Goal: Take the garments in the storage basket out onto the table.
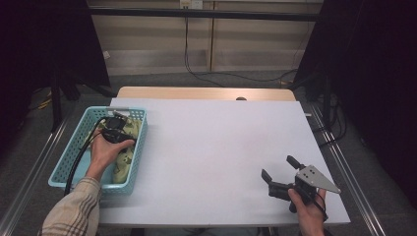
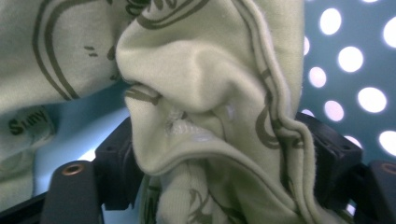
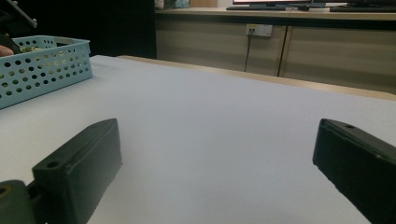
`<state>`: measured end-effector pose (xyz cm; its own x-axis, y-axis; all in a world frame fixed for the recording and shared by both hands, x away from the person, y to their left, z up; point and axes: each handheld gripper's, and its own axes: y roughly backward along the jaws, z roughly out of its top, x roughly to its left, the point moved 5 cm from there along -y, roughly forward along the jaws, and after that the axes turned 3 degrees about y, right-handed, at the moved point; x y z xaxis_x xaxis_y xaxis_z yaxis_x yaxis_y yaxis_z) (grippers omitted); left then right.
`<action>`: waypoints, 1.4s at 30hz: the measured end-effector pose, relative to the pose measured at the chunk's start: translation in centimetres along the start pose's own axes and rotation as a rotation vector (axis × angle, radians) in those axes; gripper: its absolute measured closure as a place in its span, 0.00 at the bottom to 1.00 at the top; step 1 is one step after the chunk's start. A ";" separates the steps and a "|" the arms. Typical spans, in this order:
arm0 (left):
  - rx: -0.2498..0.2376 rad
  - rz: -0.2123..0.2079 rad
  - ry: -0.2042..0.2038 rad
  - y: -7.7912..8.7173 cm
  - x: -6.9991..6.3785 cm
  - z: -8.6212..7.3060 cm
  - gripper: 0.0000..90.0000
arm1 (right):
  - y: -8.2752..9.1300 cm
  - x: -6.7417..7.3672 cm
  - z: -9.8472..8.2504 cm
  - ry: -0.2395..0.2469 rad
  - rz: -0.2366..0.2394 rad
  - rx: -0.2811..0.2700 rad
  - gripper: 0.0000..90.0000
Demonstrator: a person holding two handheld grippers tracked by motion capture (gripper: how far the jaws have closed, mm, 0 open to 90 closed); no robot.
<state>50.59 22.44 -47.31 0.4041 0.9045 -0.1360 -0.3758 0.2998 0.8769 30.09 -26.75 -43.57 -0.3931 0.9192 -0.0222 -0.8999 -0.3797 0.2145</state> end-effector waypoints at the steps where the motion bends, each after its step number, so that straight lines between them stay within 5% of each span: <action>1: 0.005 0.018 -0.013 0.1 0.0 0.0 0.37 | 0.0 0.0 0.0 0.001 0.001 0.000 0.01; 4: 0.008 0.007 -0.001 0.0 -0.3 -0.1 0.48 | 0.0 0.0 0.0 0.002 0.003 0.000 0.01; 5: 0.009 0.009 -0.066 0.1 0.0 0.0 0.53 | 0.0 0.1 0.0 0.003 0.007 -0.001 0.01; 6: 0.013 0.004 -0.038 0.2 -0.2 -0.1 0.56 | 0.0 0.1 0.0 0.003 0.007 0.001 0.01; 11: 0.003 -0.022 -0.062 0.3 -0.3 -0.2 0.71 | 0.0 0.0 0.0 0.002 0.005 0.000 0.01; 22: -0.024 -0.072 -0.050 1.5 -0.4 -0.1 0.75 | 0.0 0.0 0.0 0.003 0.006 0.001 0.01; 33: -0.158 -0.129 -0.025 3.7 -0.5 0.3 0.75 | 0.0 0.0 0.0 0.000 0.006 -0.002 0.01; 42: -0.232 -0.097 -0.046 4.9 -0.8 0.3 0.75 | -0.1 0.1 0.0 0.002 0.005 -0.001 0.01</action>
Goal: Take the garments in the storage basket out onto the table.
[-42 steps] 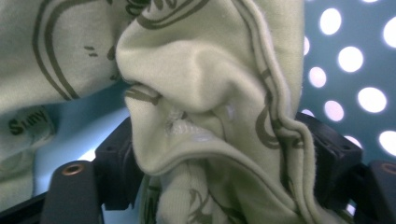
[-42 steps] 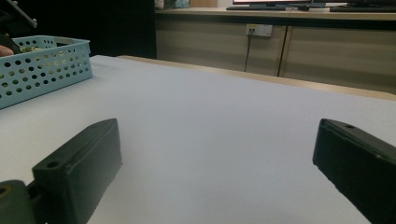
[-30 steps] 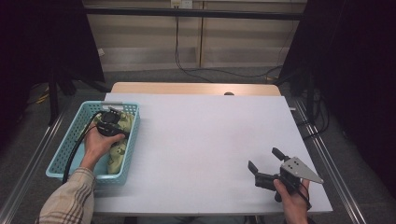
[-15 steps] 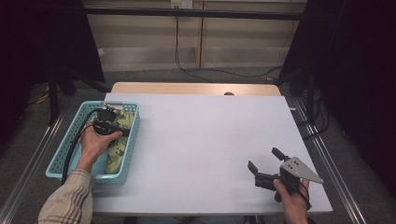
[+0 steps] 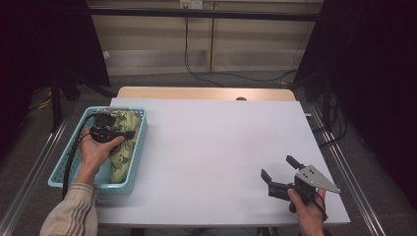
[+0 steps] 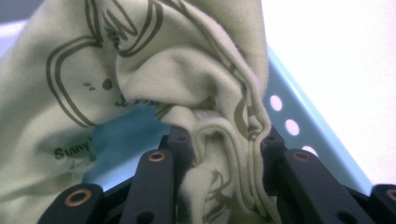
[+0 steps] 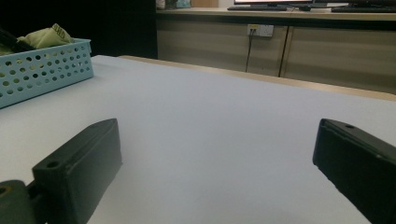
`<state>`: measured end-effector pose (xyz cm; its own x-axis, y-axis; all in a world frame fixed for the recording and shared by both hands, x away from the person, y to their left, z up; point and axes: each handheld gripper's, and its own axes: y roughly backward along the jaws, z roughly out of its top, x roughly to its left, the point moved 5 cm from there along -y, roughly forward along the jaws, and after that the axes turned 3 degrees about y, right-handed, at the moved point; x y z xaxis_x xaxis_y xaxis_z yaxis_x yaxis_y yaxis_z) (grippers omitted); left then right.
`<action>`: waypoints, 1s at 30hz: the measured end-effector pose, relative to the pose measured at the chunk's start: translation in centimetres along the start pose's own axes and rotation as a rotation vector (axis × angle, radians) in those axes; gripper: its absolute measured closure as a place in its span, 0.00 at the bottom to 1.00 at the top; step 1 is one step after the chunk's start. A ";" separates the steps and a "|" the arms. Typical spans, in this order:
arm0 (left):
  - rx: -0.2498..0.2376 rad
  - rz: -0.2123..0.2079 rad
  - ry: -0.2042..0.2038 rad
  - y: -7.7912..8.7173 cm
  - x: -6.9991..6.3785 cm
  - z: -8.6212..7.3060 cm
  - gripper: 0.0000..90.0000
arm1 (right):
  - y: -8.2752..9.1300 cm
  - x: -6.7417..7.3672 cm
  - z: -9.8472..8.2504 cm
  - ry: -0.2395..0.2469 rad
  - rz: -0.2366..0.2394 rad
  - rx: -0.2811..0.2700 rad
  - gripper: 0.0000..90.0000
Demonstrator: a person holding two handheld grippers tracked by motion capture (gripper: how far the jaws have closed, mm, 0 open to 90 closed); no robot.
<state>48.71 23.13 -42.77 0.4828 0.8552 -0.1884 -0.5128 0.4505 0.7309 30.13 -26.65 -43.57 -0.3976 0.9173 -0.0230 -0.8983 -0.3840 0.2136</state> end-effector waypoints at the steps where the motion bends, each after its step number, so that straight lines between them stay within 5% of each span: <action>1: -0.016 0.004 0.000 0.1 0.0 0.1 0.75 | 0.0 0.0 0.0 0.001 0.002 0.000 0.01; 2: -0.024 -0.009 0.026 0.2 -0.3 0.1 0.75 | 0.0 0.0 0.0 0.002 -0.001 -0.001 0.01; 3: -0.028 -0.001 -0.020 0.5 0.0 0.3 0.75 | 0.0 0.0 0.0 0.000 -0.001 -0.002 0.01; 30: -0.238 -0.023 -0.030 3.6 -0.9 1.5 0.75 | 0.4 -0.1 0.1 -0.001 0.000 -0.013 0.01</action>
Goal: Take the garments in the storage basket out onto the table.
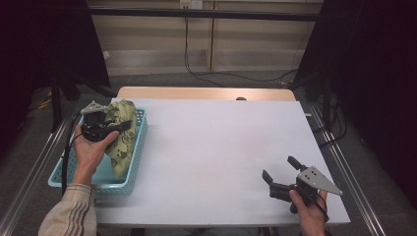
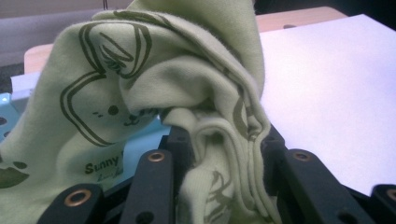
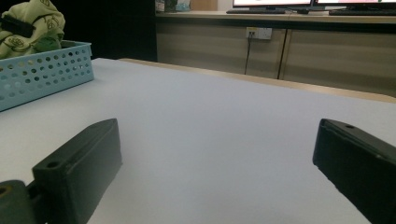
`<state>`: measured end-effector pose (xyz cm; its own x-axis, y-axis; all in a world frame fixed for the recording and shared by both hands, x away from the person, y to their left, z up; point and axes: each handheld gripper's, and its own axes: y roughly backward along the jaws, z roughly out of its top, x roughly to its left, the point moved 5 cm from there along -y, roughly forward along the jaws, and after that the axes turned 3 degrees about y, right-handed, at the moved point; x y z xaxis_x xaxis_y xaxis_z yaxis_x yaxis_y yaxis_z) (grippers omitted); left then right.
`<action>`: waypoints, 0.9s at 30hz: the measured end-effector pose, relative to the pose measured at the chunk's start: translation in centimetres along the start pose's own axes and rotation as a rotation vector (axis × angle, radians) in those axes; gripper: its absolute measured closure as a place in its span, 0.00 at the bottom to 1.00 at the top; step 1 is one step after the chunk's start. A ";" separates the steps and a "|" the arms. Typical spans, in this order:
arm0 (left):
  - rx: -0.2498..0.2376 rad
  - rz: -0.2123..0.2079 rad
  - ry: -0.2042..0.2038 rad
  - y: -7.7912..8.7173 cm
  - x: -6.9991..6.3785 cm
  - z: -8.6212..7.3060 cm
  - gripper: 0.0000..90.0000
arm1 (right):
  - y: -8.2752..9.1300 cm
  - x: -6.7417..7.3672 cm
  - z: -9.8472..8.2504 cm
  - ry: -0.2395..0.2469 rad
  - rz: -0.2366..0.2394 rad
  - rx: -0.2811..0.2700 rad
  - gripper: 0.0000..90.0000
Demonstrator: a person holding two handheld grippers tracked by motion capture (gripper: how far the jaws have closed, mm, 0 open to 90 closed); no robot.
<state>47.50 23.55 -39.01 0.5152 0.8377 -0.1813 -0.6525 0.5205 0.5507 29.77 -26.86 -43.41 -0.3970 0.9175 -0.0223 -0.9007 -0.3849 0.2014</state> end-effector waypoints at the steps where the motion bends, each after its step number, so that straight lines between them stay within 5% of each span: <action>1: -0.012 0.005 -0.016 0.1 0.1 0.1 0.75 | 0.0 0.0 0.0 0.000 0.001 0.000 0.01; 19: -0.126 0.035 -0.027 2.5 0.2 1.2 0.75 | 0.0 0.1 0.0 0.001 0.000 0.000 0.01; 27: -0.180 0.013 -0.025 3.6 -0.2 1.8 0.75 | -0.1 0.1 0.0 0.000 0.004 -0.002 0.01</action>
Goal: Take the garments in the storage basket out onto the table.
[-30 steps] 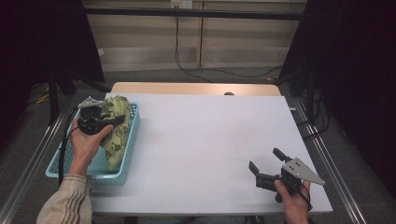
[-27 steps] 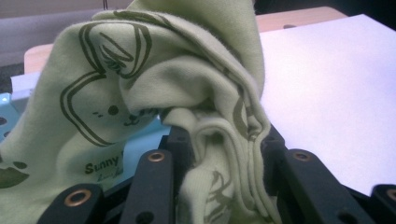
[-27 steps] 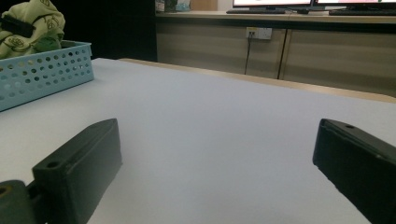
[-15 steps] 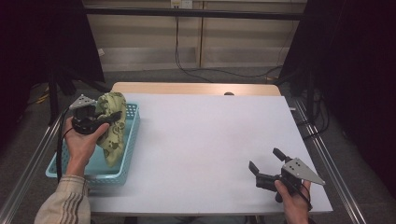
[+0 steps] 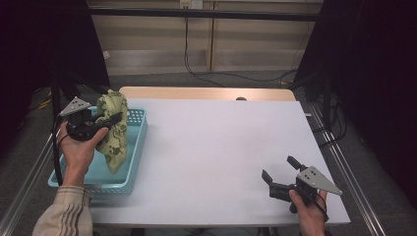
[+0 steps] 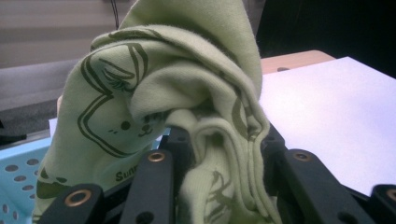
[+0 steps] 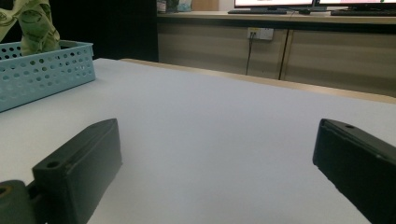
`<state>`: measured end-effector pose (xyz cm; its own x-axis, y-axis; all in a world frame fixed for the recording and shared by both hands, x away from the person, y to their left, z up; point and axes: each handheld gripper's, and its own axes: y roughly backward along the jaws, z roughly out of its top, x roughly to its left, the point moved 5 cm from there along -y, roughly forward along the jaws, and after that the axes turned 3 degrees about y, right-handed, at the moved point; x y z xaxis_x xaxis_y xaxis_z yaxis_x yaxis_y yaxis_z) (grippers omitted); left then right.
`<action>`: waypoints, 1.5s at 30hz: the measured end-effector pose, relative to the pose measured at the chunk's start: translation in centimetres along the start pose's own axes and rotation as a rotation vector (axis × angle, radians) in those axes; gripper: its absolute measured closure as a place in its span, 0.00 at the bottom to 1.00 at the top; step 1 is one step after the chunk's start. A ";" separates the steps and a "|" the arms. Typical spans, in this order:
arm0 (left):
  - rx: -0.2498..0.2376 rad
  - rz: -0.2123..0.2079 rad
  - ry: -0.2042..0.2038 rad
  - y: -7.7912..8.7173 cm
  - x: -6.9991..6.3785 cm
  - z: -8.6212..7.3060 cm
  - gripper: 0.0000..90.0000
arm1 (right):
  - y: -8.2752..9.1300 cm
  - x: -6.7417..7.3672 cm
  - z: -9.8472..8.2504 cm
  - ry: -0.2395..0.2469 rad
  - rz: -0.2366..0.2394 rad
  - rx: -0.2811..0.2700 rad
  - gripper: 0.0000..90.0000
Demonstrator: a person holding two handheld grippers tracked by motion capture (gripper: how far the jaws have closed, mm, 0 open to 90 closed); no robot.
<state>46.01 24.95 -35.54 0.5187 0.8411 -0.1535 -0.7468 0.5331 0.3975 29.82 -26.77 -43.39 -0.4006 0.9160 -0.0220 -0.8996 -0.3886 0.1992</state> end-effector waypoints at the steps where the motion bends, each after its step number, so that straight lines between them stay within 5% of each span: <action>1: -0.001 0.000 0.008 0.1 -0.1 0.0 0.75 | 0.0 0.0 0.0 -0.001 0.000 0.000 0.01; 7: -0.064 -0.014 0.011 0.8 -0.2 0.6 0.75 | 0.0 0.0 0.0 -0.003 0.004 -0.001 0.01; 19: -0.112 -0.022 -0.026 2.3 -1.3 1.8 0.75 | -0.1 0.0 0.0 0.001 0.002 -0.002 0.01; 45: -0.218 -0.064 -0.021 5.4 -3.6 3.9 0.75 | -0.7 0.3 0.1 0.008 0.025 0.003 0.01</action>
<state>41.77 24.47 -29.35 0.5743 0.8043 -0.1526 -0.7835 0.5941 0.1821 30.33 -26.20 -43.41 -0.4245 0.9051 -0.0249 -0.8888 -0.4113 0.2023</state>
